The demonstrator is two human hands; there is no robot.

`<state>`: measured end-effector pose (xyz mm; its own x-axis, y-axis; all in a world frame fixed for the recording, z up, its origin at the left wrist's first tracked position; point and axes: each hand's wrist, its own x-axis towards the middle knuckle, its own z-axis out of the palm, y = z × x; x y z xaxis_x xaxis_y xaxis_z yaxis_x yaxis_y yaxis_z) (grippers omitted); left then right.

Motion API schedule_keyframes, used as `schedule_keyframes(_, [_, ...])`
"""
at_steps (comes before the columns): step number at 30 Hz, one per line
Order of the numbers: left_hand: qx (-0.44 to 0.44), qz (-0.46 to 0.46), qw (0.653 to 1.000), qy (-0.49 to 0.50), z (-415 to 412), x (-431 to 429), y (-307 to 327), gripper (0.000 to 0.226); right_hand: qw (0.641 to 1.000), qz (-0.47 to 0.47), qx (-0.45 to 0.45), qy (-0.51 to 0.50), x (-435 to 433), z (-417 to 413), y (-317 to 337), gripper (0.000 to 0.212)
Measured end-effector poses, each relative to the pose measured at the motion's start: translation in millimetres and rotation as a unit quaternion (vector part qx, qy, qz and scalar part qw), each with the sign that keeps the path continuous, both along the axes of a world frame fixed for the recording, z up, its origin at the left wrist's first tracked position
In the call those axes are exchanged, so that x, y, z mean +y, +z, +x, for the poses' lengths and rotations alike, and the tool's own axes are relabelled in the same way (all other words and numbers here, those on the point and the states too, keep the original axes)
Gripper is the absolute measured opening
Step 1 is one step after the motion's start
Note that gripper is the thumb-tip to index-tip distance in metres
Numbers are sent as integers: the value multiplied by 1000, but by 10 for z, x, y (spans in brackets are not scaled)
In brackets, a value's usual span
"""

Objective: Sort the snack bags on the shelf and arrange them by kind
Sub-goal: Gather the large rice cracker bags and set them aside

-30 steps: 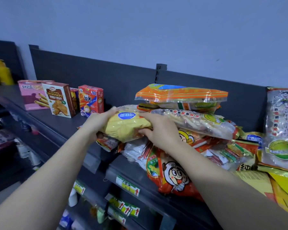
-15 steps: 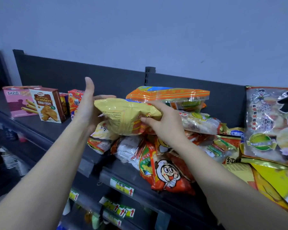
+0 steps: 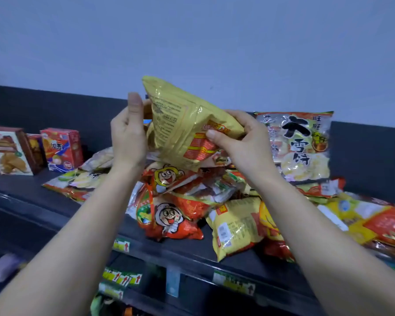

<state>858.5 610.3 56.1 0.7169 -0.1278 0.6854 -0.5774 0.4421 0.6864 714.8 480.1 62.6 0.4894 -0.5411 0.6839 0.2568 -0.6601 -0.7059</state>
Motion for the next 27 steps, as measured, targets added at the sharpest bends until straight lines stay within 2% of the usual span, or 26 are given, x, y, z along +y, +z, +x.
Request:
schedule_keyframes(3, [-18, 9, 997, 68, -390, -311, -137, 47, 1000, 10, -1, -24, -202, -492, -24, 30])
schedule_keyframes(7, [-51, 32, 992, 113, -896, -699, -538, 21, 993, -31, 28, -109, -424, -1107, -90, 38])
schedule_keyframes(9, [-61, 109, 989, 83, -1095, -860, -816, 12, 988, -47, 39, -144, -517, -1353, -172, 40])
schedule_keyframes(10, [-67, 187, 978, 68, -1161, -935, -964, 13, 985, -54, 43, -157, -556, -1458, -229, 41])
schedule_keyframes(11, [-72, 283, 955, 51, -1208, -997, -1111, 16, 982, -66, 45, -169, -595, -1552, -295, 43])
schedule_keyframes(13, [-91, 480, 872, 31, -1278, -1085, -1361, 30, 974, -94, 56, -196, -702, -1693, -441, 45])
schedule_keyframes(15, [-120, 619, 775, 34, -1311, -1138, -1542, 62, 964, -123, 82, -221, -811, -1801, -587, 47])
schedule_keyframes(16, [-122, 660, 740, 36, -1306, -1159, -1599, 80, 958, -140, 99, -229, -864, -1850, -665, 49])
schedule_keyframes(17, [-113, 685, 719, 35, -1290, -1178, -1635, 95, 952, -152, 121, -236, -913, -1891, -743, 51])
schedule_keyframes(19, [-93, 699, 708, 38, -1250, -1215, -1672, 109, 939, -167, 170, -247, -997, -1948, -893, 52])
schedule_keyframes(20, [-101, 693, 712, 51, -1237, -1230, -1677, 106, 929, -178, 196, -258, -1039, -1967, -959, 51])
schedule_keyframes(23, [-159, 663, 723, 109, -1231, -1236, -1591, 78, 901, -195, 265, -282, -1085, -1987, -1046, 49])
schedule_keyframes(27, [-160, 682, 705, 113, -1334, -1143, -1232, 50, 888, -175, 336, -262, -1029, -1903, -986, 60])
